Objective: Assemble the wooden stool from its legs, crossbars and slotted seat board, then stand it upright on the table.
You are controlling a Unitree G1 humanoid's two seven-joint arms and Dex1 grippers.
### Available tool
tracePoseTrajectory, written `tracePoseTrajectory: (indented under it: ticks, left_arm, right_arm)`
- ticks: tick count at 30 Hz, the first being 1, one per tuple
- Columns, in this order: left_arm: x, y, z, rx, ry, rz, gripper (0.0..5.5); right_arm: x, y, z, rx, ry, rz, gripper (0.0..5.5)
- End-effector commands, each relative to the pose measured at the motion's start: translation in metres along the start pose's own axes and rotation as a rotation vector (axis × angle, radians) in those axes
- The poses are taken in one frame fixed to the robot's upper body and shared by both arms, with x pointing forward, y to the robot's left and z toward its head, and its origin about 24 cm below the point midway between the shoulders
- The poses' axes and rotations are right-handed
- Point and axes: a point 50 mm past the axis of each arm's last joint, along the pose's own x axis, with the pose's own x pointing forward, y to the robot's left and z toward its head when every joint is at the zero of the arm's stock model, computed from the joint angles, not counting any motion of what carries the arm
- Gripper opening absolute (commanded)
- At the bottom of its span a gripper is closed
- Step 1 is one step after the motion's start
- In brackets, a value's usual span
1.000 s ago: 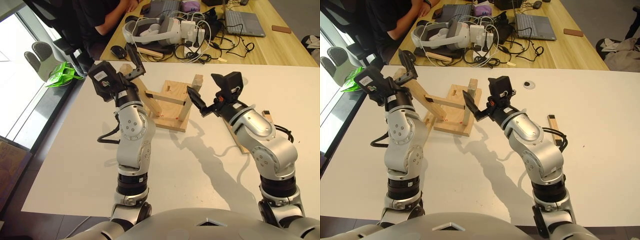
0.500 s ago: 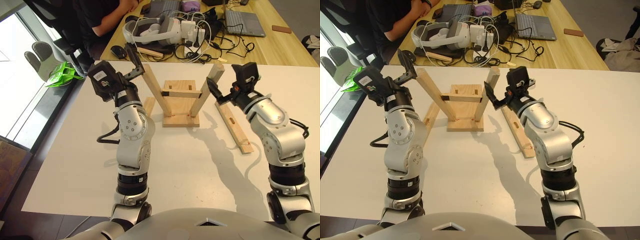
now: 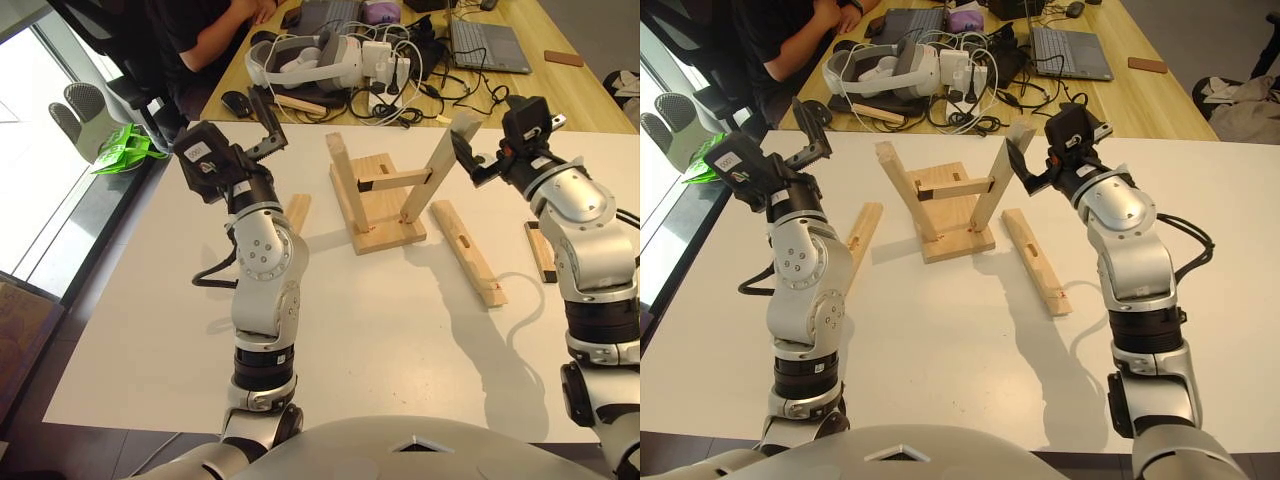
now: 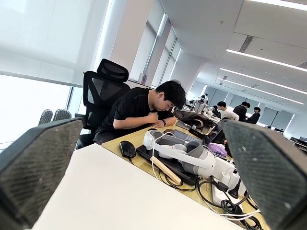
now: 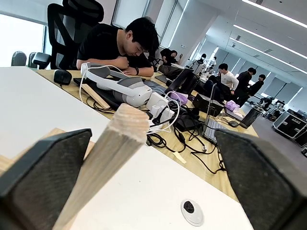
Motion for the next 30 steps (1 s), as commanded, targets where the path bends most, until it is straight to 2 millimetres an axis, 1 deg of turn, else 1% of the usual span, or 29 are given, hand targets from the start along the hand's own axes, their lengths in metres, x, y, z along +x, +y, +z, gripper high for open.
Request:
tracePoseTrajectory:
  ticks: [1,3,5,7,8,9,10,11,12,13,14,15,18,19,21,23,26,28,30]
  left_arm:
    - [-0.006,-0.005,-0.007,-0.047,0.066,0.015,5.39]
    - [-0.006,-0.006,-0.007,-0.034,0.079,-0.008,5.39]
    - [-0.008,-0.005,-0.008,0.001,0.085,-0.049,5.39]
    - [-0.012,0.000,-0.008,0.050,0.096,-0.097,5.39]
    - [-0.014,0.002,-0.009,0.065,0.102,-0.110,5.39]
    - [-0.015,0.004,-0.009,0.074,0.110,-0.115,5.40]
    - [-0.017,0.007,-0.009,0.081,0.116,-0.119,5.40]
    - [-0.018,0.008,-0.010,0.084,0.121,-0.121,5.40]
    - [-0.019,0.009,-0.010,0.088,0.124,-0.123,5.40]
    - [-0.019,0.009,-0.010,0.091,0.125,-0.124,5.40]
    - [-0.019,0.008,-0.010,0.092,0.126,-0.125,5.40]
    - [-0.019,0.008,-0.010,0.093,0.126,-0.125,5.40]
    - [-0.019,0.007,-0.011,0.096,0.128,-0.129,5.40]
    - [-0.019,0.005,-0.011,0.097,0.128,-0.132,5.40]
    - [-0.019,0.002,-0.012,0.100,0.125,-0.141,5.40]
    - [-0.018,-0.004,-0.012,0.095,0.122,-0.151,5.40]
    - [-0.016,-0.012,-0.012,0.086,0.124,-0.170,5.40]
    - [-0.016,-0.018,-0.014,0.092,0.145,-0.188,5.40]
    - [-0.018,-0.020,-0.019,0.117,0.187,-0.200,5.40]
  right_arm:
    - [0.002,-0.009,0.011,-0.056,-0.073,-0.023,4.72]
    - [0.004,-0.006,0.035,0.085,-0.216,-0.032,4.72]
    - [0.001,-0.004,0.058,0.200,-0.353,-0.026,4.72]
    - [-0.006,0.003,0.082,0.353,-0.473,0.039,4.72]
    - [-0.009,0.008,0.089,0.407,-0.506,0.077,4.72]
    - [-0.012,0.013,0.095,0.450,-0.525,0.112,4.53]
    - [-0.013,0.019,0.095,0.502,-0.517,0.134,4.41]
    - [-0.014,0.028,0.092,0.554,-0.494,0.160,4.16]
    - [-0.016,0.039,0.086,0.601,-0.456,0.178,4.10]
    - [-0.017,0.047,0.080,0.632,-0.419,0.187,3.88]
    - [-0.019,0.053,0.075,0.646,-0.388,0.188,3.70]
    - [-0.019,0.058,0.065,0.661,-0.332,0.176,3.54]
    - [-0.015,0.065,0.039,0.670,-0.184,0.132,3.10]
    - [-0.012,0.065,0.033,0.662,-0.149,0.116,2.84]
    - [-0.005,0.062,0.028,0.645,-0.118,0.101,2.45]
    - [0.007,0.060,0.028,0.629,-0.108,0.105,2.45]
    - [0.016,0.061,0.021,0.614,-0.068,0.115,2.45]
    - [0.018,0.072,0.010,0.621,0.004,0.144,2.45]
    - [0.015,0.086,-0.004,0.613,0.085,0.184,2.45]
